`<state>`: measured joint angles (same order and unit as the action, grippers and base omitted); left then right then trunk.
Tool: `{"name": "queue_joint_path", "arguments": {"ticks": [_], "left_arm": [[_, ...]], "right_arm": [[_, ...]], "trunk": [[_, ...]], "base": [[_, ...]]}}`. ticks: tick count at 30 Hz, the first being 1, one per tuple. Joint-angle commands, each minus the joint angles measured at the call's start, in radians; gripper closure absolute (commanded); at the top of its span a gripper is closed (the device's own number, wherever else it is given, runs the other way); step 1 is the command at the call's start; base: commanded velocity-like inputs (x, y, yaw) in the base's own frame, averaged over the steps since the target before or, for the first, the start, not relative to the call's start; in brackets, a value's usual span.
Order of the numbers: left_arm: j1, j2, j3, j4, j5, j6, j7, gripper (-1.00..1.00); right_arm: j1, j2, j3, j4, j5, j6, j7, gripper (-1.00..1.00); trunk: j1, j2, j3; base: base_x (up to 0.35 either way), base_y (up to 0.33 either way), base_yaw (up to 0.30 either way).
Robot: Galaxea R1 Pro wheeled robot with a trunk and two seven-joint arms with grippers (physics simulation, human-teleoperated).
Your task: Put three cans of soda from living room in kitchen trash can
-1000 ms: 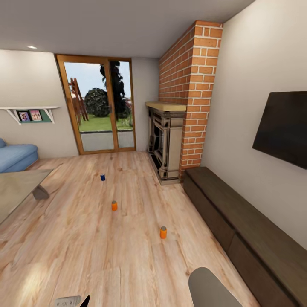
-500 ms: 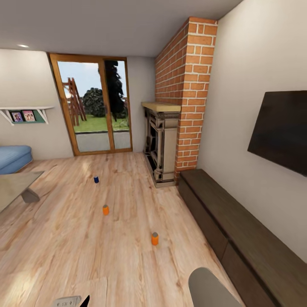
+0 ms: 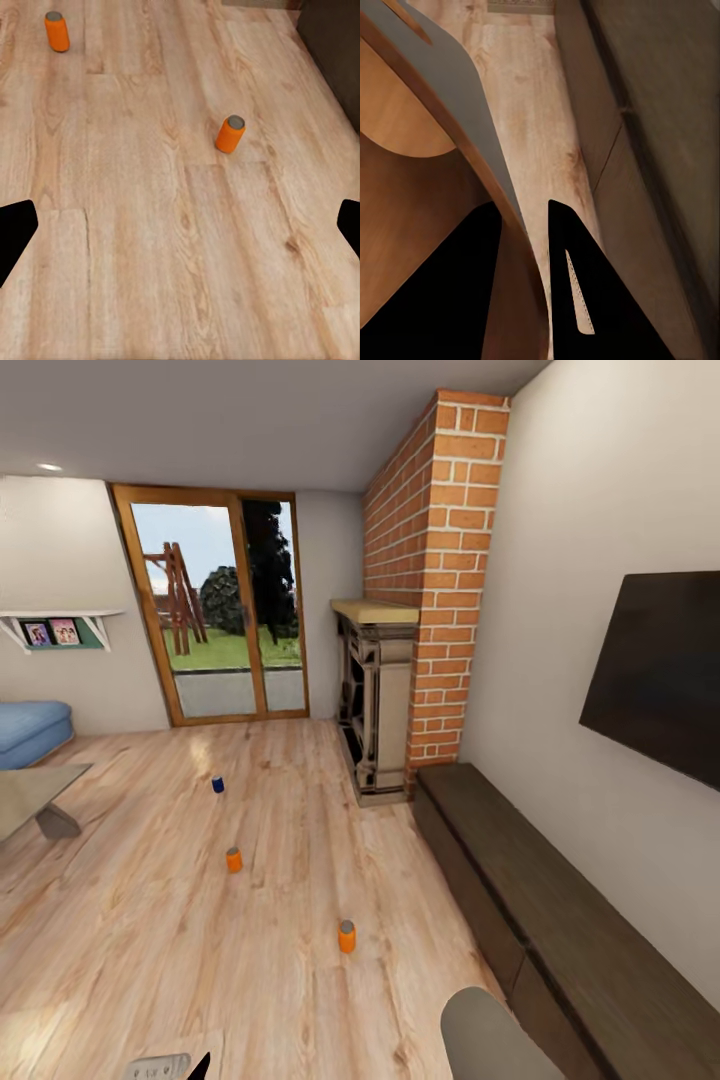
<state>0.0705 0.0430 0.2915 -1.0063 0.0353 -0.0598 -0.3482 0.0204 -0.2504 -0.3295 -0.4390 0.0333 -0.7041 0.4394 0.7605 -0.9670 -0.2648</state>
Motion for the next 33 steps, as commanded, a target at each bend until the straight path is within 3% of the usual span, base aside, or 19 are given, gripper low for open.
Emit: {"name": "queue_joint_path", "arguments": {"ticks": [1, 17, 33], "left_arm": [[0.000, 0.000, 0.000, 0.000, 0.000, 0.000, 0.000, -1.00], [0.001, 0.000, 0.000, 0.000, 0.002, -0.003, 0.002, -1.00], [0.001, 0.000, 0.000, 0.000, 0.003, -0.003, 0.001, -1.00]], "right_arm": [[0.000, 0.000, -0.003, -0.002, -0.007, 0.000, 0.003, 1.00], [0.000, 0.000, -0.003, -0.001, -0.007, 0.000, 0.004, 1.00], [0.000, 0.000, -0.003, -0.001, -0.007, 0.000, 0.004, 1.00]], "trunk": [[0.000, 0.000, 0.000], [0.000, 0.000, 0.000], [0.000, 0.000, 0.000]], "base": [[0.203, -0.261, 0.099], [0.079, -0.069, 0.018], [0.295, 0.000, 0.000]]}}
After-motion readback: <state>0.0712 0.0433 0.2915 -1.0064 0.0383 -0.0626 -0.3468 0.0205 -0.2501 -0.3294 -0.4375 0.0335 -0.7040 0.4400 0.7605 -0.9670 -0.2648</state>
